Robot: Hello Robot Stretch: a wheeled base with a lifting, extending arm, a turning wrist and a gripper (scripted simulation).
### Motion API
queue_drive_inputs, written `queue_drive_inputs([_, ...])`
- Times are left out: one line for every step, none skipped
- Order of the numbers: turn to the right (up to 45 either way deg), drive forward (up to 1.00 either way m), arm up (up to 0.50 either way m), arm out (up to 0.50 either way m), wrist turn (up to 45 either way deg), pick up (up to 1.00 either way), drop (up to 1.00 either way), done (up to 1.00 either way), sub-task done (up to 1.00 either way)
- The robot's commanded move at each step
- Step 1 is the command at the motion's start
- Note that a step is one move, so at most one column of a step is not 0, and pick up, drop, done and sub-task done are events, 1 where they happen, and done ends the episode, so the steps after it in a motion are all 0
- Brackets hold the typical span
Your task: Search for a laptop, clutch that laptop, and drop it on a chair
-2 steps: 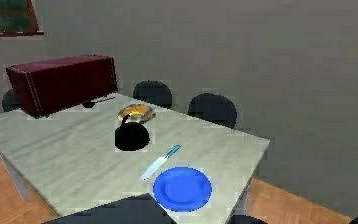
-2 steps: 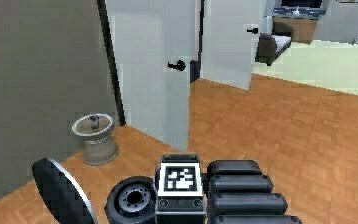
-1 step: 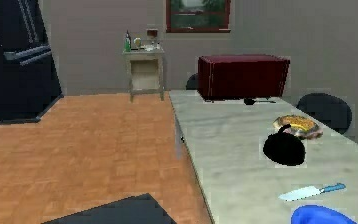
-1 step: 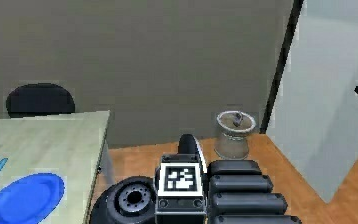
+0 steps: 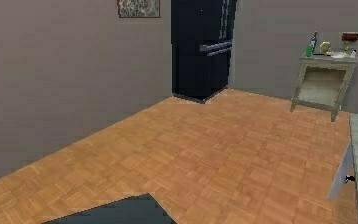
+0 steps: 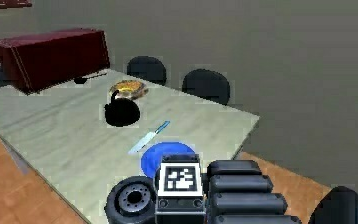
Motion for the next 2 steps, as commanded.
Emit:
queue_drive_inputs([-15.0,0.00,0.00,0.00,0.0,0.00,0.00,0.00,0.00])
queue_drive_inputs([45.0,0.00,0.00,0.00,0.0,0.00,0.00,0.00,0.00])
